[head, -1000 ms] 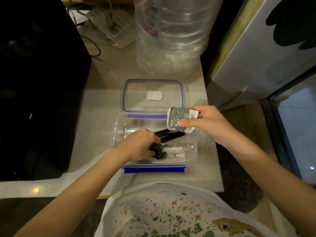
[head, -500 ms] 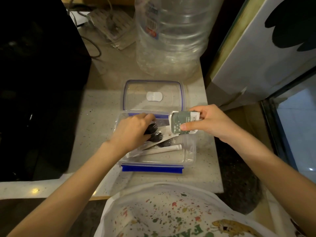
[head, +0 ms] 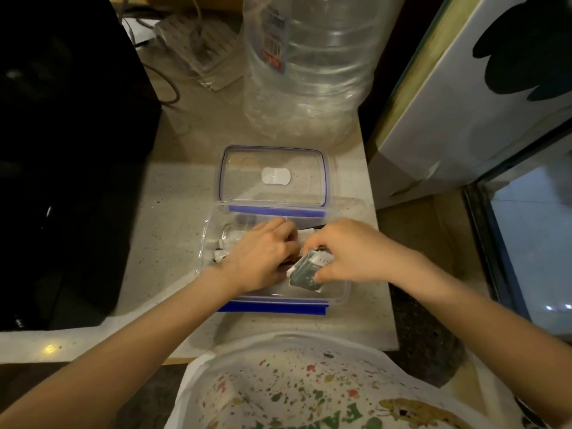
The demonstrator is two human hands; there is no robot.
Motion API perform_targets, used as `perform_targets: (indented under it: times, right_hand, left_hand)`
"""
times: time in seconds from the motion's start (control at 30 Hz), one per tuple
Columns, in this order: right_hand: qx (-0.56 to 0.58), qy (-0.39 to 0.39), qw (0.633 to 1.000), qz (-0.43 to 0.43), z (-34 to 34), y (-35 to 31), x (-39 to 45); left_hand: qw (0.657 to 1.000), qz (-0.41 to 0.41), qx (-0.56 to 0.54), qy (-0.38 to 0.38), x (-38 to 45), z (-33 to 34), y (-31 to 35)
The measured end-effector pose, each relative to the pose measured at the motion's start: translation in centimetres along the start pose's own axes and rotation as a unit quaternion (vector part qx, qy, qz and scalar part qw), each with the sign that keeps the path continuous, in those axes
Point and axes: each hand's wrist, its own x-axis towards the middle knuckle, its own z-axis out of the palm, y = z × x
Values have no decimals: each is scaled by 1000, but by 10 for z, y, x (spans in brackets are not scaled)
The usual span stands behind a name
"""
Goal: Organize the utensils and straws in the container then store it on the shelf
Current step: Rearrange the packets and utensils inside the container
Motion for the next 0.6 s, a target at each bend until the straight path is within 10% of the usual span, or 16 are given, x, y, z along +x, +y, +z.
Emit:
perform_targets:
  times: [0.6]
  right_hand:
    - [-127,-258,954,80,2,-7,36]
  left_hand:
    - [994,-108,-21,30,-5,2,21]
